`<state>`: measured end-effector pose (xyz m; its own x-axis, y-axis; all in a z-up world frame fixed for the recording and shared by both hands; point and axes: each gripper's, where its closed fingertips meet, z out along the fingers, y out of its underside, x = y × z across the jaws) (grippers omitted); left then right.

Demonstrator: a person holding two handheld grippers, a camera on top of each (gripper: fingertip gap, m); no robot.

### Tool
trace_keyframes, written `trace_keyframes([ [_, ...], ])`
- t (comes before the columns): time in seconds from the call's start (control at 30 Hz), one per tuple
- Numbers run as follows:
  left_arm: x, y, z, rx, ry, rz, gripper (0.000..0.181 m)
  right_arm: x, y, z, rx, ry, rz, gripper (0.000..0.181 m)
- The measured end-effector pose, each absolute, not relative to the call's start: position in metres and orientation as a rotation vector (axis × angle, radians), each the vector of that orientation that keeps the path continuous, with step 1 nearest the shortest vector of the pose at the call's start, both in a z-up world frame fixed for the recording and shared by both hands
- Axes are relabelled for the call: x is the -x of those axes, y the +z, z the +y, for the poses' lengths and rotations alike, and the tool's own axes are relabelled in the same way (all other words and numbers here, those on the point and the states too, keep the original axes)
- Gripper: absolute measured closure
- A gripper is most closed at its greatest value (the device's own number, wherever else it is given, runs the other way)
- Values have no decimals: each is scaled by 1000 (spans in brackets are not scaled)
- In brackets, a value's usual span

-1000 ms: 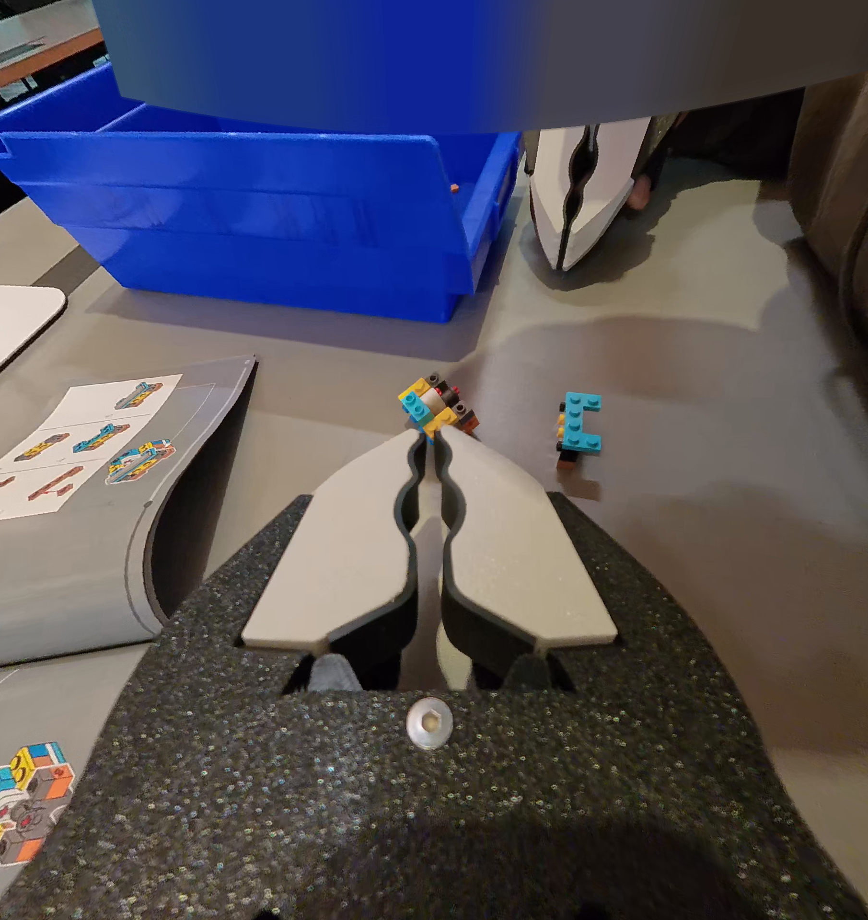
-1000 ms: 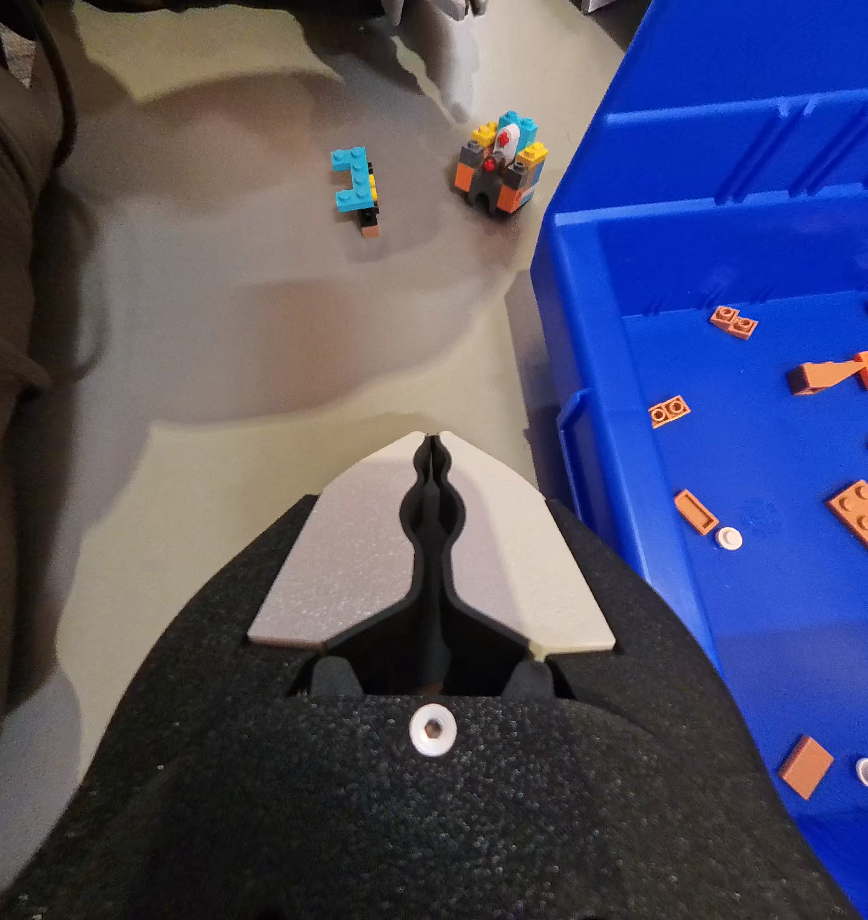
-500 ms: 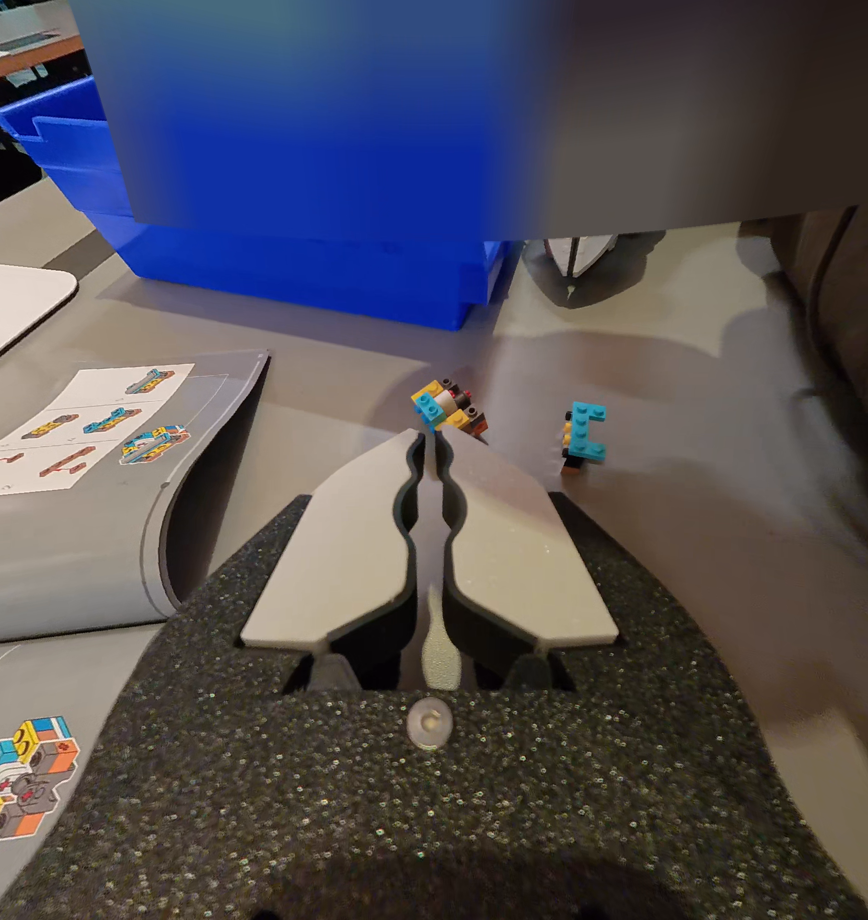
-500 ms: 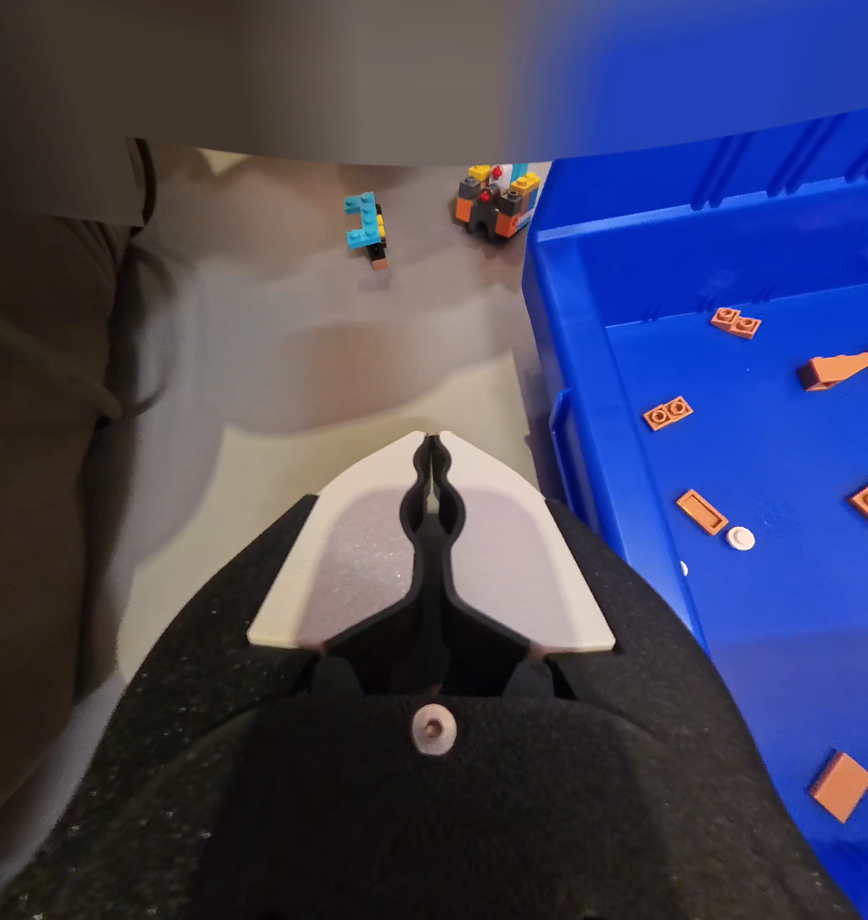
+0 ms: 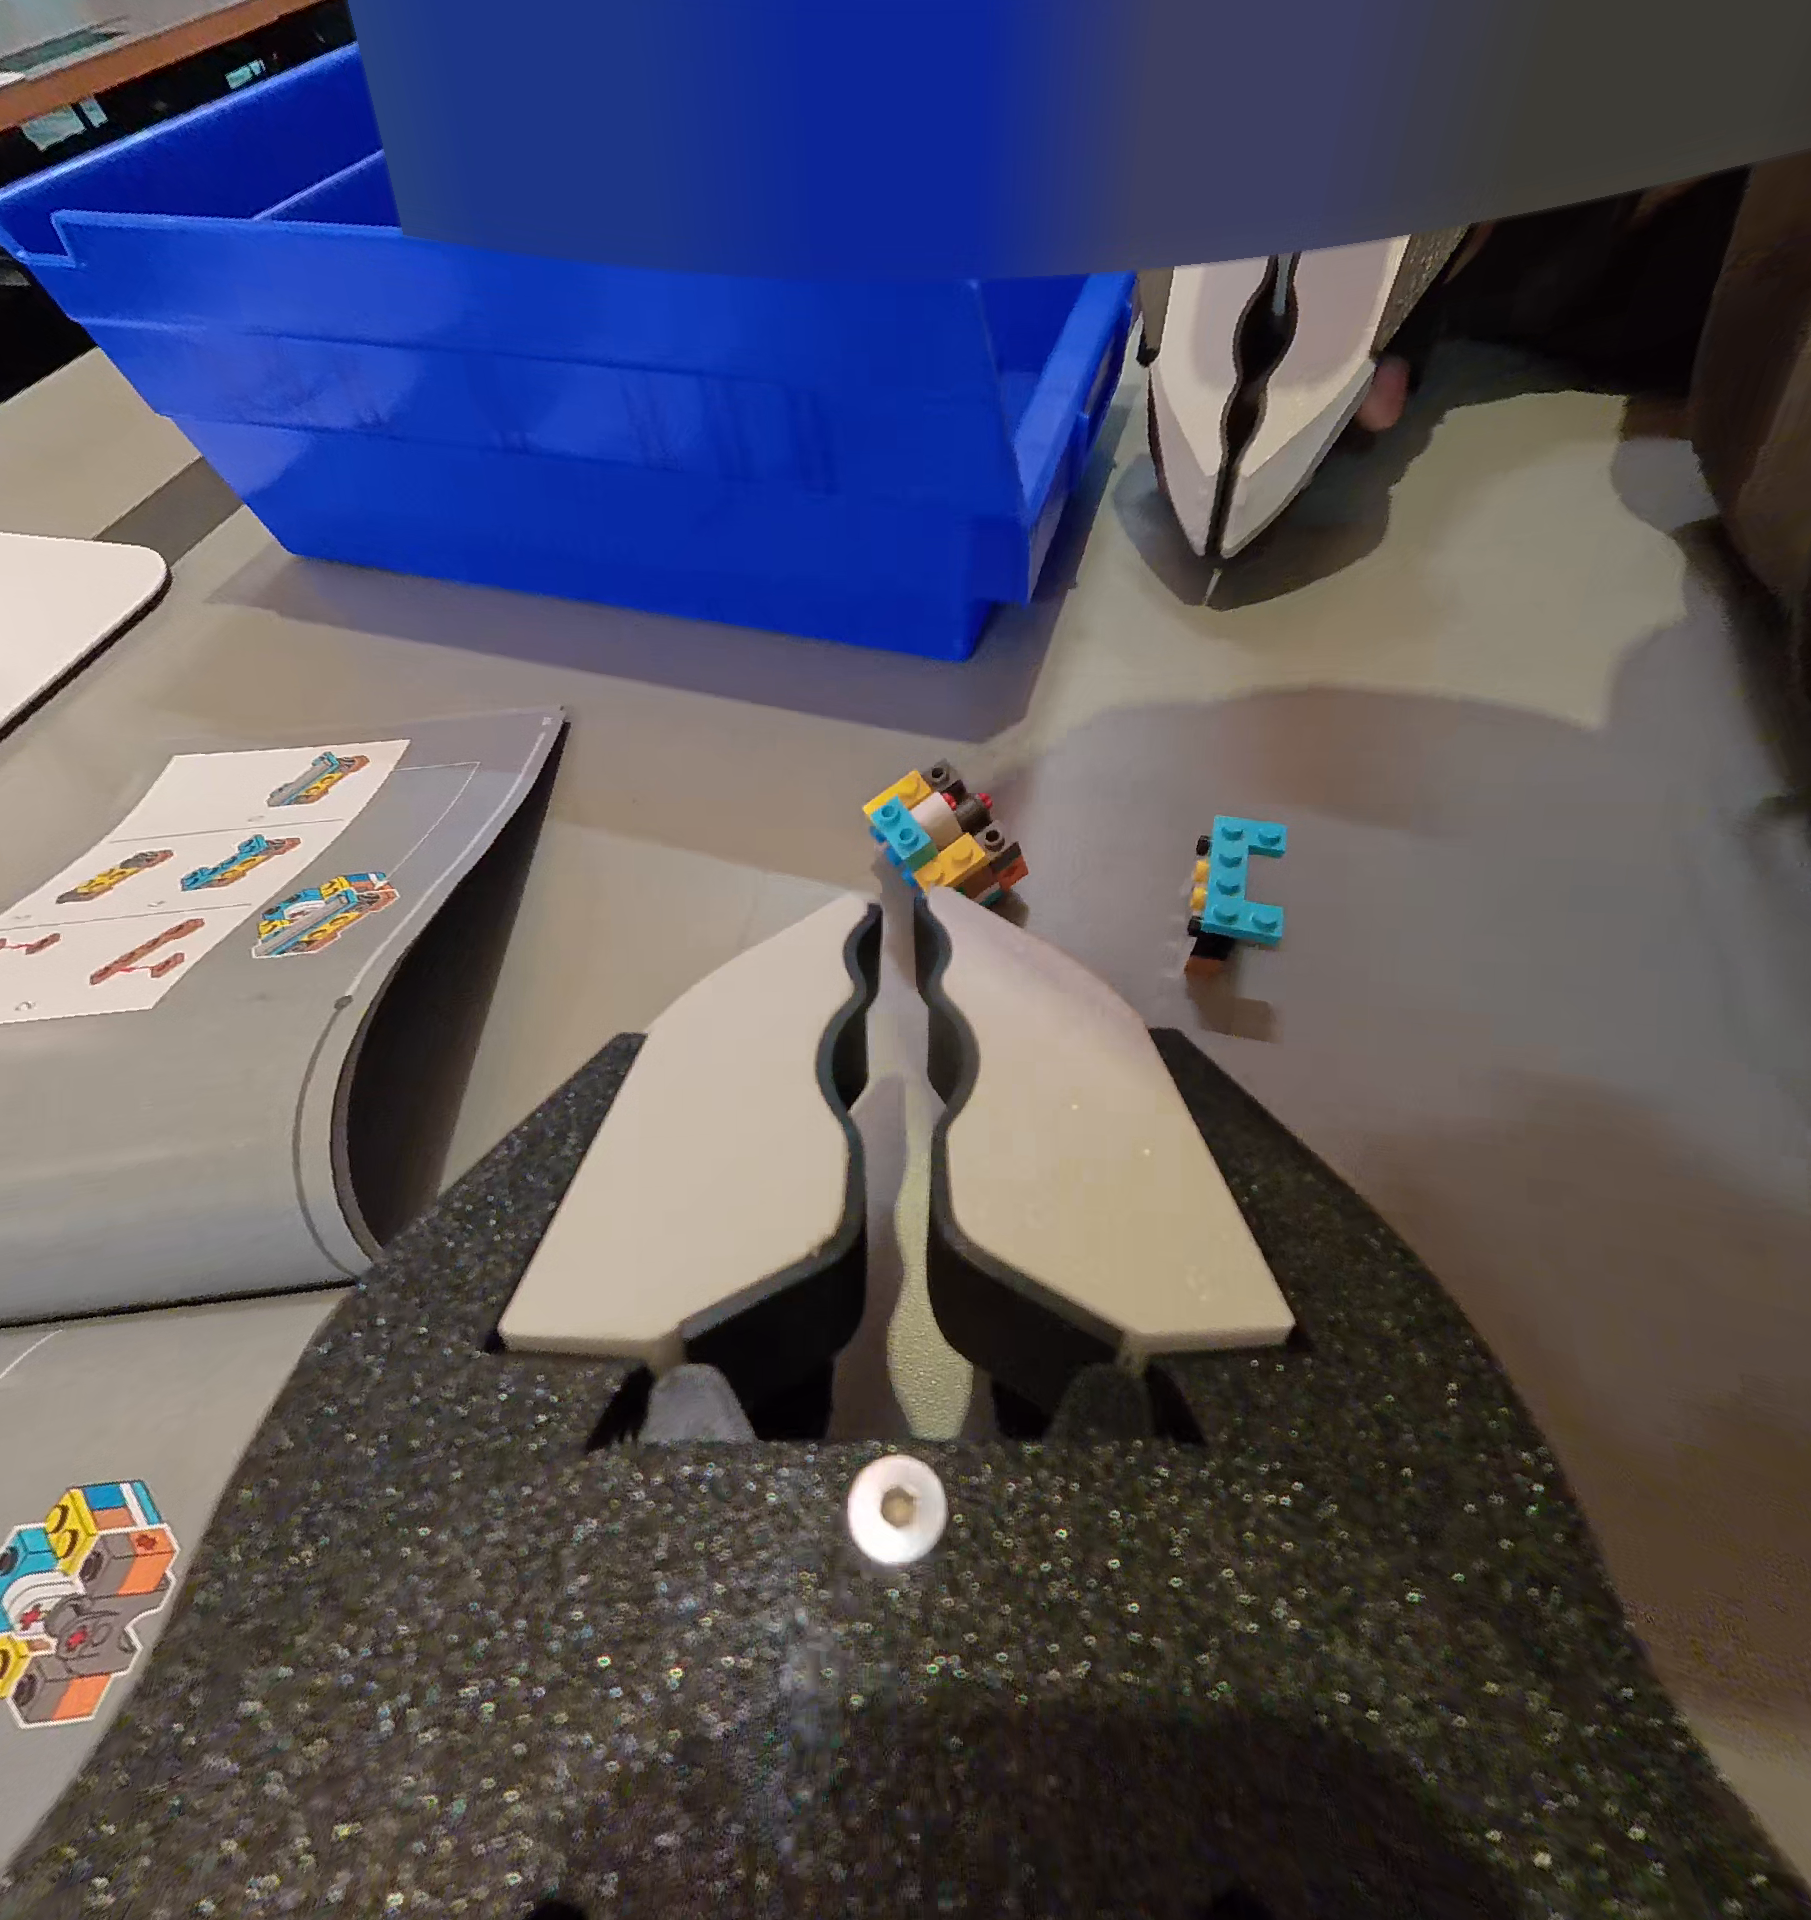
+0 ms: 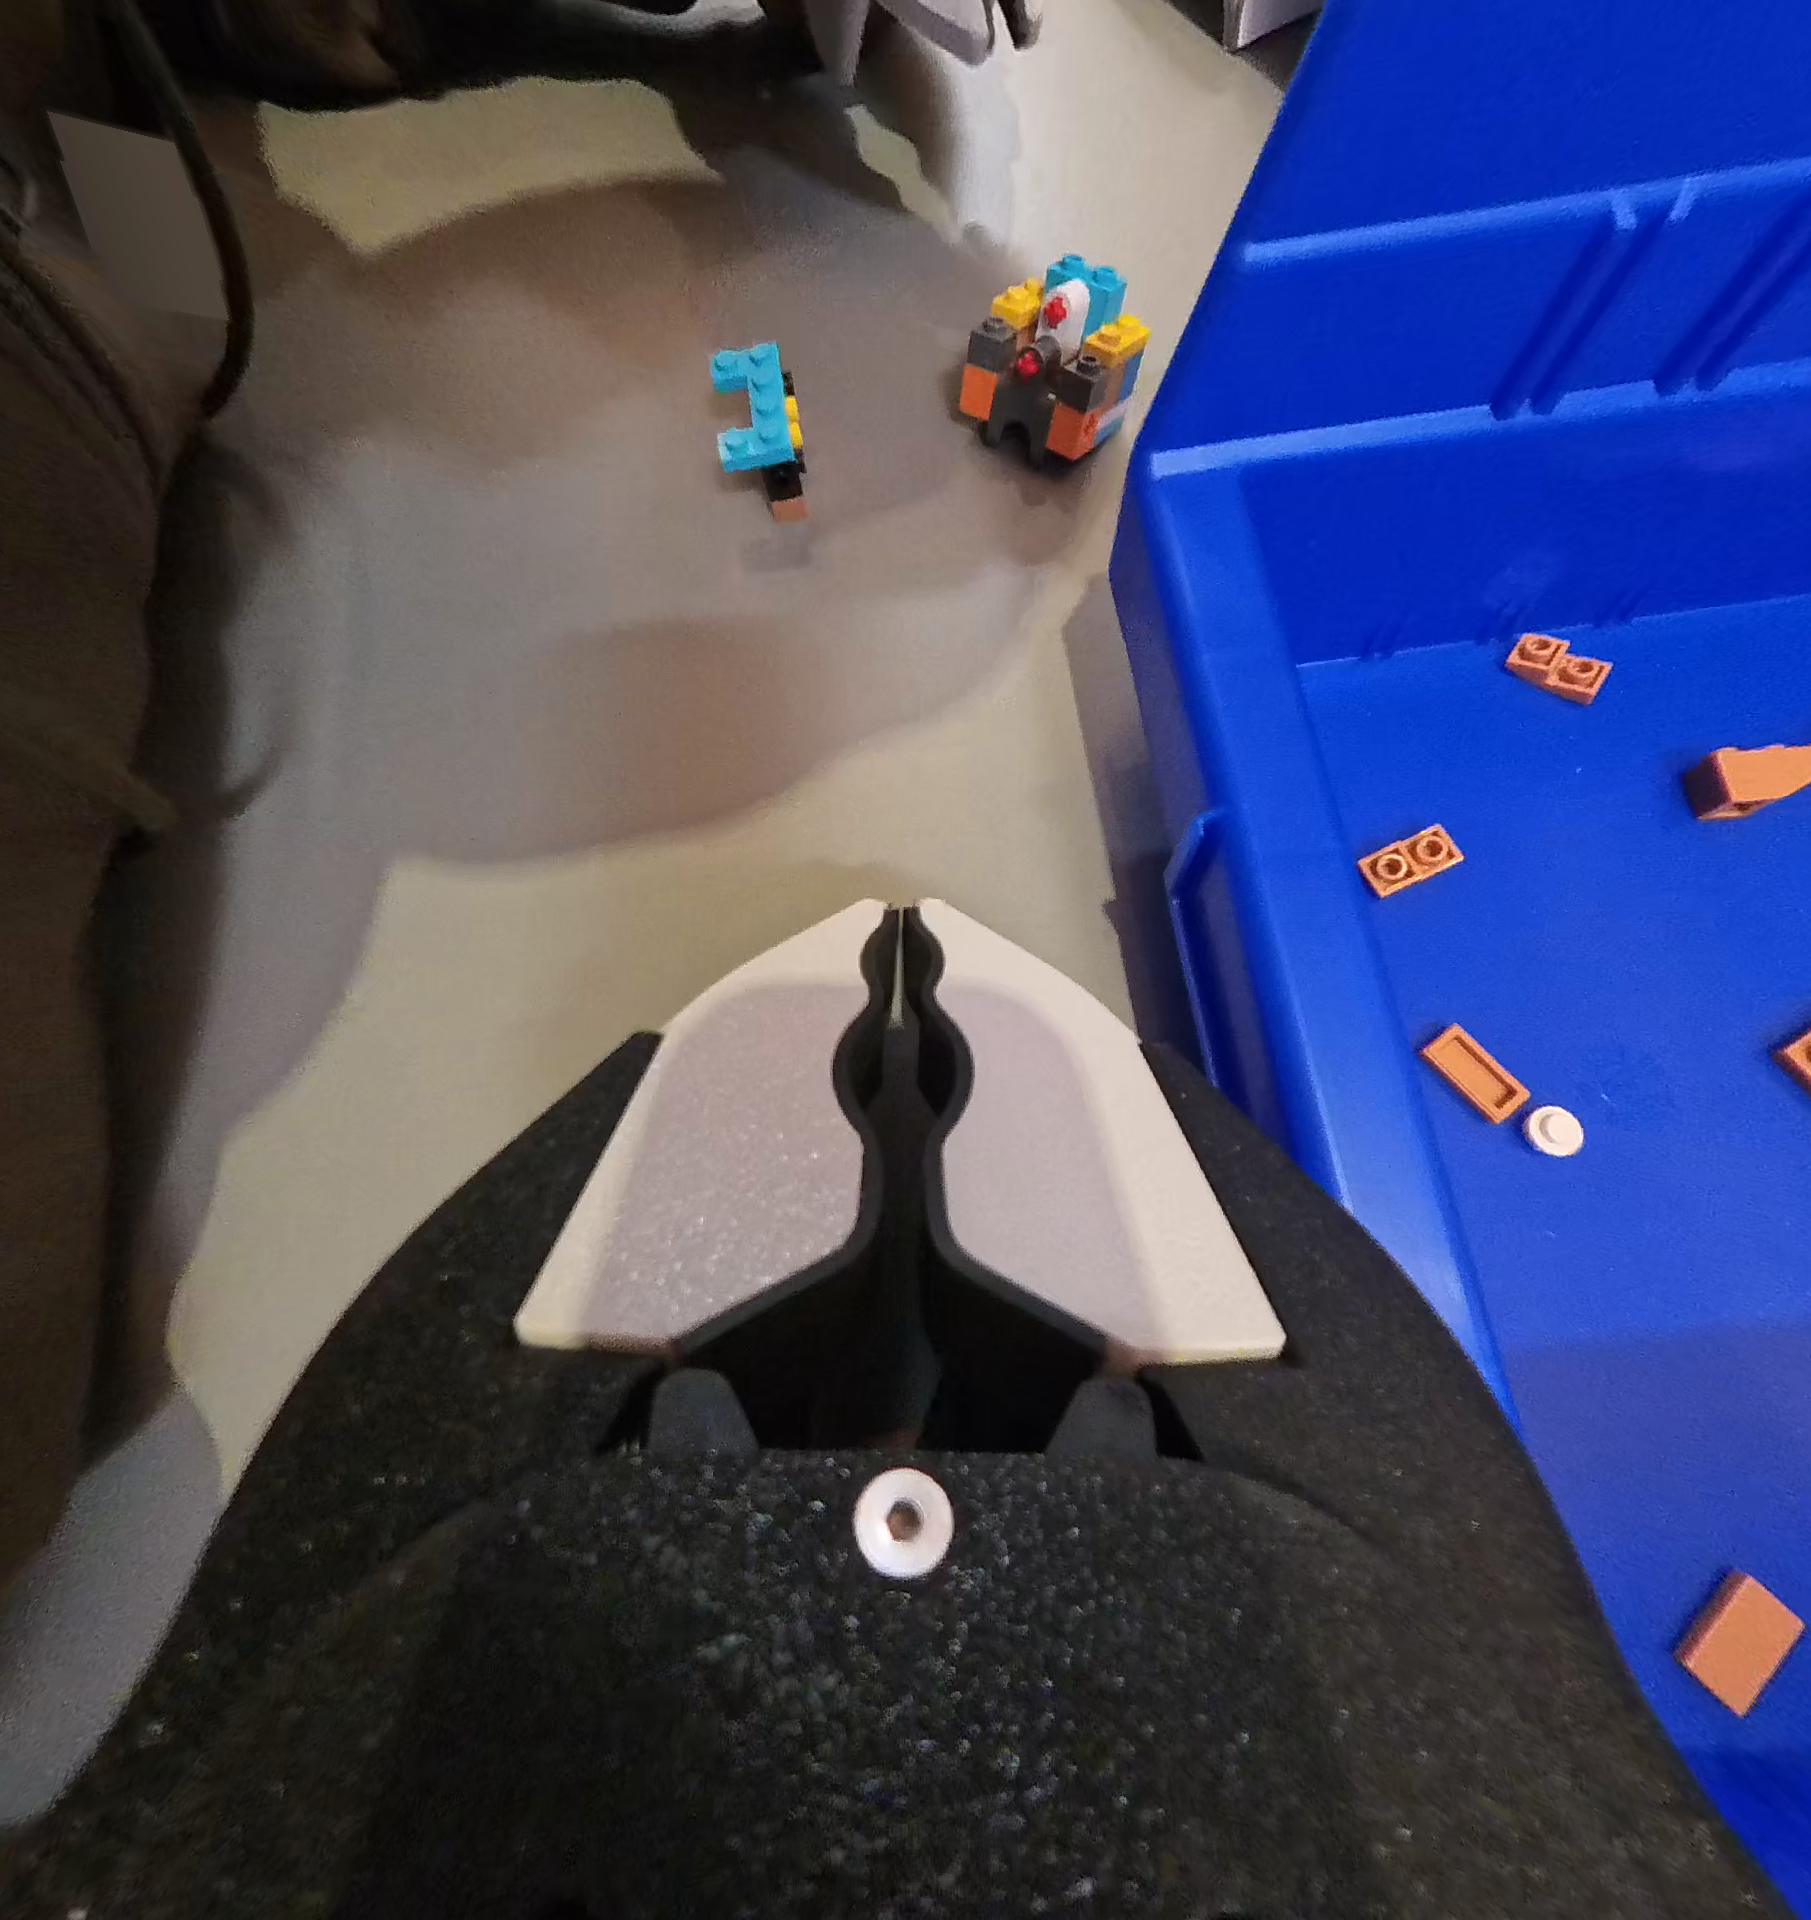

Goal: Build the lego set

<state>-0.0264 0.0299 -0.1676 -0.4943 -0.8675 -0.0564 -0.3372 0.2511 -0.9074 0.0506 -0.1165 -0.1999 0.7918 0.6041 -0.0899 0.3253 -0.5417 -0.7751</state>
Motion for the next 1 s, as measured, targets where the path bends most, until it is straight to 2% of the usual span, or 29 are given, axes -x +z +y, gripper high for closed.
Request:
trace_keyframes([
  [0.1, 24, -169, 33, 1131, -1210, 1954, 175, -49, -181, -111, 2137, 527, -580, 175],
  [0.17, 20, -168, 39, 1181, -1214, 1919, 175, -42, -140, -114, 2109, 607, -552, 170],
  [0.27, 20, -162, 43, 1183, -1230, 1860, 176, -95, -80, -94, 2222, 190, -564, 171],
  [0.33, 22, -163, 43, 1181, -1217, 1861, 176, -146, -68, -71, 2355, -62, -609, 172],
  [0.5, 23, -165, 42, 1165, -1179, 1875, 176, -247, -136, -20, 2816, -127, -551, 171],
  [0.67, 23, -167, 43, 1174, -1166, 1877, 176, -274, -186, -25, 3121, -105, -627, 173],
  [1.0, 23, -168, 42, 1179, -1170, 1893, 176, -289, -205, -20, 3249, -164, -569, 175],
])
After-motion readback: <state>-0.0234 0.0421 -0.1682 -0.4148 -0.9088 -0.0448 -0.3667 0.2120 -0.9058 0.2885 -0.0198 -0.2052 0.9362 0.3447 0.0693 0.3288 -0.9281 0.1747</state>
